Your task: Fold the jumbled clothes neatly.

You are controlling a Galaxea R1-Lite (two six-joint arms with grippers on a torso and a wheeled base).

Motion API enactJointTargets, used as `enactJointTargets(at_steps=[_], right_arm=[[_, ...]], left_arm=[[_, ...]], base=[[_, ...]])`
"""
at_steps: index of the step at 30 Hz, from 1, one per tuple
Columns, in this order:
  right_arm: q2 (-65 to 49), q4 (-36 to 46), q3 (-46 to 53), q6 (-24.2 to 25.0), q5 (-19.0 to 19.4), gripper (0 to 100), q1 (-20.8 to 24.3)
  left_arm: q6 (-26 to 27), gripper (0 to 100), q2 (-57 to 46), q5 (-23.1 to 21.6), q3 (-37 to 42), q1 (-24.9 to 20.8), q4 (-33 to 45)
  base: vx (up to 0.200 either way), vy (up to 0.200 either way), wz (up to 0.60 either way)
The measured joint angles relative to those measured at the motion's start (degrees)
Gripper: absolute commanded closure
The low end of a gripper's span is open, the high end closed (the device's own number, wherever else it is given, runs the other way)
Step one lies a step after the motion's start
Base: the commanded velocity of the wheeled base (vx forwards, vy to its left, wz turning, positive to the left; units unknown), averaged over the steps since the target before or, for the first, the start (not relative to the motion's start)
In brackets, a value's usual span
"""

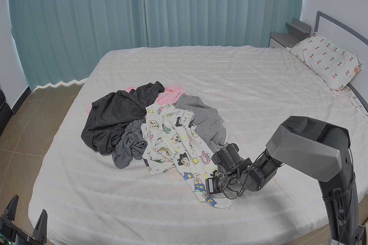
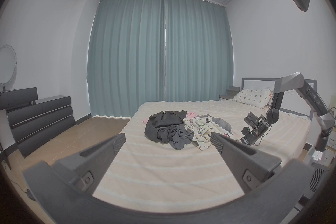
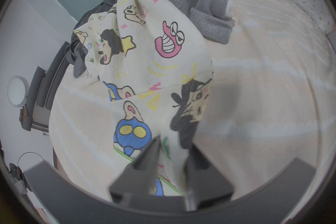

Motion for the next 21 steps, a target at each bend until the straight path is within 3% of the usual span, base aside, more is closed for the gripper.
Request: enactJointTargets(at_steps=[8, 21], right_arm=[[-3.1, -15.9, 10.9, 0.1, 2.0, 100, 0.2], [-15.5, -51.3, 36.2, 0.2, 8.1, 100, 0.6]], left_arm=[[0.0, 0, 0.0, 0.0, 0.0, 0.0, 0.0], [0.8, 0, 0.0, 0.0, 0.0, 0.0, 0.0]], base=[[0.000, 0.000, 0.00], [0.000, 0.000, 0.00]])
